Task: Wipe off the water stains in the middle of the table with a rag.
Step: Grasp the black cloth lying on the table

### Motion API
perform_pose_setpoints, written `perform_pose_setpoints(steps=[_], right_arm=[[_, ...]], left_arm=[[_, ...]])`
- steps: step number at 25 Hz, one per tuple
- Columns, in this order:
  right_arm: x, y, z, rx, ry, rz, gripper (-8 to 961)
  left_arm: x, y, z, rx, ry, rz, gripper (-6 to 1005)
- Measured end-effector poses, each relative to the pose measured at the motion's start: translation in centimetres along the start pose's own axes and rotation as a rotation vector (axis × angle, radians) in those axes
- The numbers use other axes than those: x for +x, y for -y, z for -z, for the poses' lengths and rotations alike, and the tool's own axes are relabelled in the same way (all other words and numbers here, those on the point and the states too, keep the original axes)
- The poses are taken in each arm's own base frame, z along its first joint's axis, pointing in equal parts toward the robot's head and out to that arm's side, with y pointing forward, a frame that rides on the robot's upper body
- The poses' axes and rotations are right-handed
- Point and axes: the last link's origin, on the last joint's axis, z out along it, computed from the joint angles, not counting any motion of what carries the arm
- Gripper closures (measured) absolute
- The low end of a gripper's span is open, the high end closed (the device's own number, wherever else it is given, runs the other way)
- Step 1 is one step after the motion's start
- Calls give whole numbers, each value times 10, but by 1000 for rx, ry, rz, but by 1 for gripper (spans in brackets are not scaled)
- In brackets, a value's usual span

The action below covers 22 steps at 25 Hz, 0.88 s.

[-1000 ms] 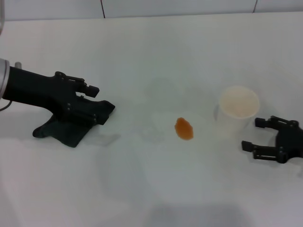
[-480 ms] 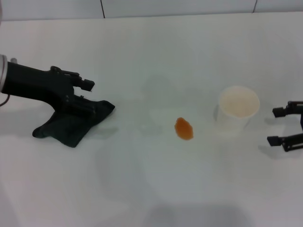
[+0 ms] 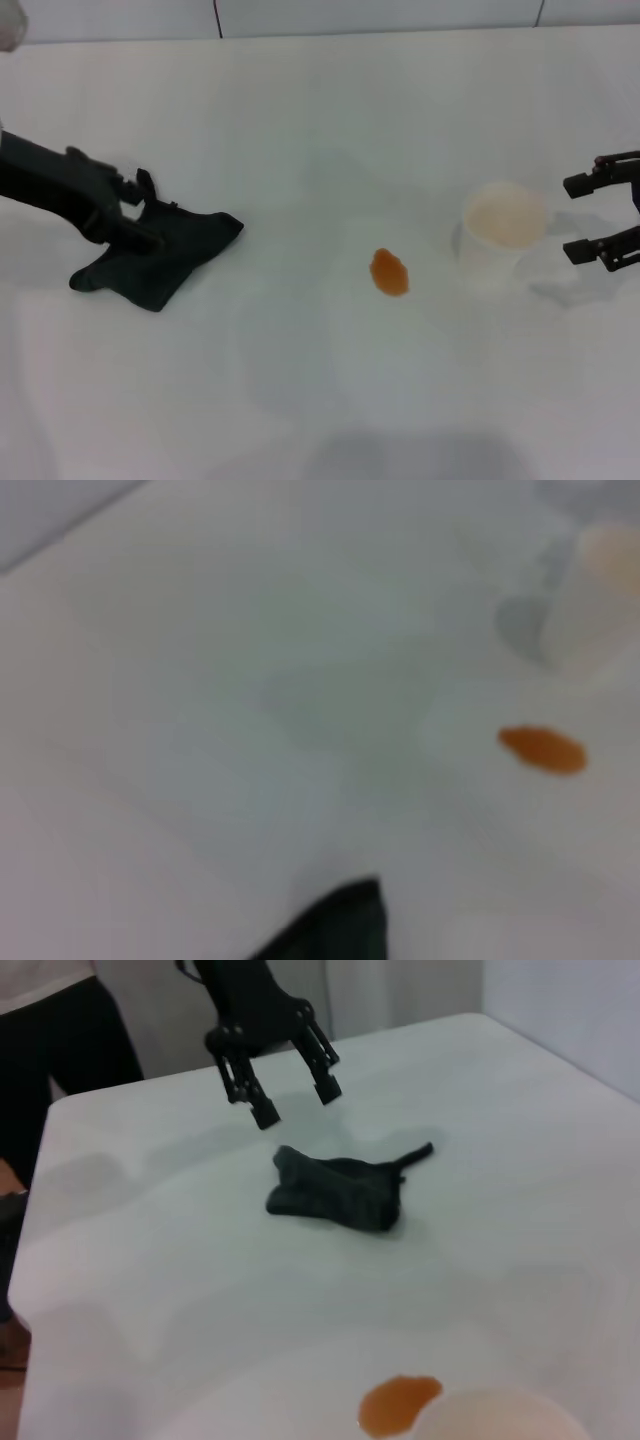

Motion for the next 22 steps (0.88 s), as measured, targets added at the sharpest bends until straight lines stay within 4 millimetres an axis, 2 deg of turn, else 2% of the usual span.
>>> perform_pose_setpoints(steps=[7, 22], right_arm=[[-11, 1, -2, -13, -5, 28, 96], [-27, -1, -27, -35, 51, -2, 95]], left_arm=[[-7, -2, -10, 28, 119, 6, 197], [-27, 5, -29, 66, 125, -2, 200]])
